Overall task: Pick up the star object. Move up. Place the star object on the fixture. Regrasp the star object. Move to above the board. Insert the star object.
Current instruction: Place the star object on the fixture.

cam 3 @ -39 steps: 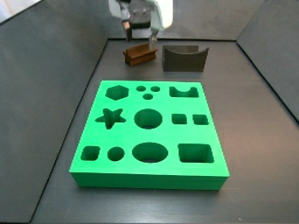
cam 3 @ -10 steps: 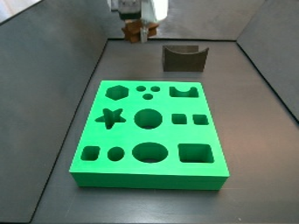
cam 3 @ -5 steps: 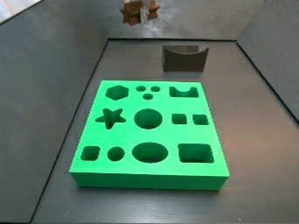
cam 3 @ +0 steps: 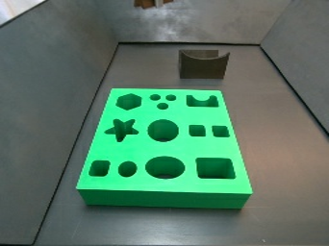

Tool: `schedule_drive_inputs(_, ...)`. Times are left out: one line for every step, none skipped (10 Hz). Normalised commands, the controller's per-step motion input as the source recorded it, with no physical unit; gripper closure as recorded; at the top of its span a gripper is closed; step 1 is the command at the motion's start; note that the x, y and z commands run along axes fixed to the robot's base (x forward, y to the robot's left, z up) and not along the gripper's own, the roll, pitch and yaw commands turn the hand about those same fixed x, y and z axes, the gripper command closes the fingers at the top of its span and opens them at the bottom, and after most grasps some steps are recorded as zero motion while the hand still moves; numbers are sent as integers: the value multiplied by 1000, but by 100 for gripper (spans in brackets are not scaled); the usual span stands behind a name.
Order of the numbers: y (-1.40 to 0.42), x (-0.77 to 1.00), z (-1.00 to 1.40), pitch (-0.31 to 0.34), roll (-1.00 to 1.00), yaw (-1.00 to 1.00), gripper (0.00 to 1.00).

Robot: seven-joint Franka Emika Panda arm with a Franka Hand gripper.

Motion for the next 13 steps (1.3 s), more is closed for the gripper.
schedule_drive_inputs(-155,1000,-444,-14,-98,1000,100)
schedule_drive_inputs(-138,1000,-404,-14,-111,1000,100)
schedule_drive_inputs(-129,1000,-349,-10,-131,1000,100)
schedule_drive_inputs(-119,1000,-329,-9,-148,1000,100)
schedule_drive_inputs(-111,1000,-319,-13,-164,1000,100)
schedule_drive_inputs(-100,1000,-293,-15,-206,1000,100)
schedule_drive_inputs(-93,1000,-273,-9,-243,1000,100)
schedule_drive_inputs(-81,1000,-250,-6,-255,787,100)
schedule_drive_inputs(-74,1000,-240,-3,-246,627,100)
schedule_drive_inputs(-63,1000,-215,3,-217,360,100)
schedule_drive_inputs(-55,1000,-190,18,-173,199,100)
schedule_drive_inputs(-47,1000,-172,31,-148,131,100)
schedule_drive_inputs(-41,1000,-158,40,-132,102,100)
